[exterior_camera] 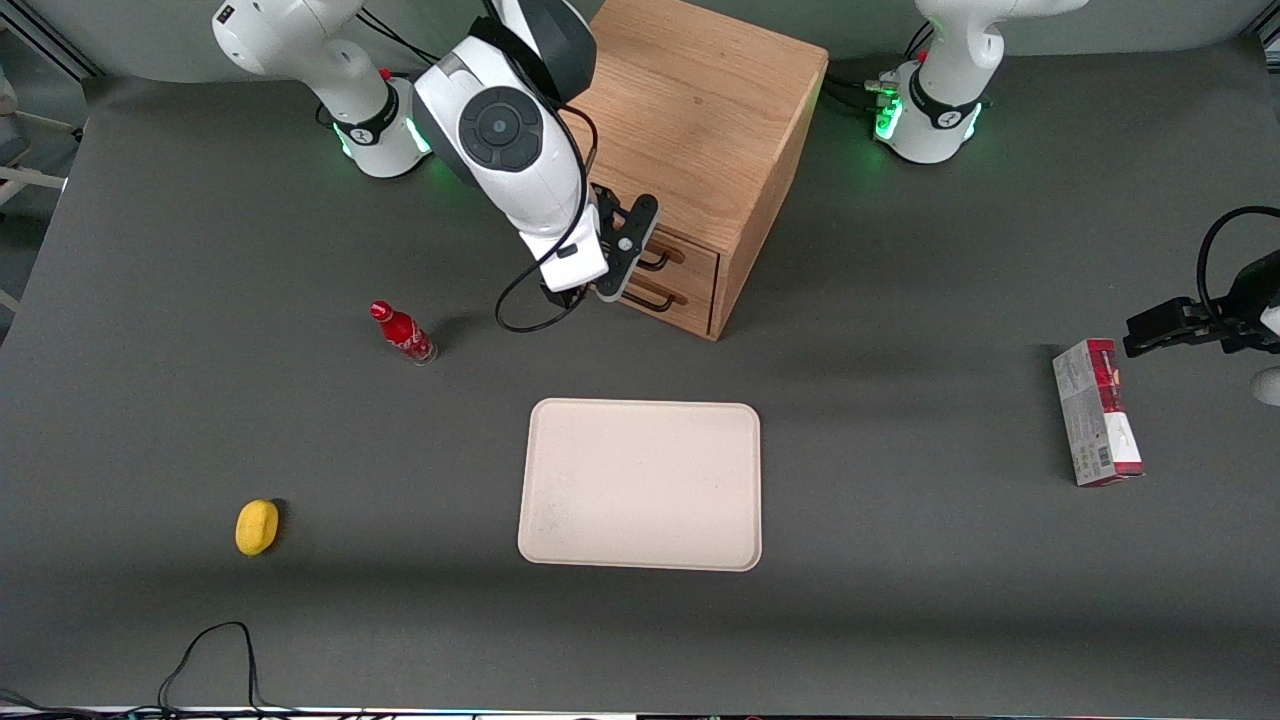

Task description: Open upper drawer

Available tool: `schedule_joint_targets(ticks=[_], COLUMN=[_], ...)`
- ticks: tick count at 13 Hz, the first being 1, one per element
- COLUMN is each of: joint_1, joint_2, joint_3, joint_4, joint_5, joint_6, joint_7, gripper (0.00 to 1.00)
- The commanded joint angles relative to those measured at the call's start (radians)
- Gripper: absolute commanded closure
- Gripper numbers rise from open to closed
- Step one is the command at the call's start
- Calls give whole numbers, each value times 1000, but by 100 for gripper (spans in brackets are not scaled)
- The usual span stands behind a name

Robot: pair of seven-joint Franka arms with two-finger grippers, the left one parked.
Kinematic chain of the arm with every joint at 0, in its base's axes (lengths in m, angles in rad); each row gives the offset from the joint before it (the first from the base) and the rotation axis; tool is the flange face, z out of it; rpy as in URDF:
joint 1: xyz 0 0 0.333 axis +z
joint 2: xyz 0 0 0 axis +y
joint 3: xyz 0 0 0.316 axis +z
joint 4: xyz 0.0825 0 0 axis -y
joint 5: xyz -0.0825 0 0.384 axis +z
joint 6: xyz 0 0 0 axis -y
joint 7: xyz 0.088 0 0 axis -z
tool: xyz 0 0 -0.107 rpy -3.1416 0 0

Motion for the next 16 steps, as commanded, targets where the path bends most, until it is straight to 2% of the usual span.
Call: schedule_joint_targets(ticks=[1,4,10,16], joint_1=[10,10,0,-28], joint_2=[-22,-16,6,87], joint_3=[-9,-9,-11,-67], joint_4=[-53,-90,-84,17], joint_5=[16,16,-1,-5], joint_6=[53,112,123,121], joint_7=[-23,-23,-19,-26], gripper=[0,0,0,0])
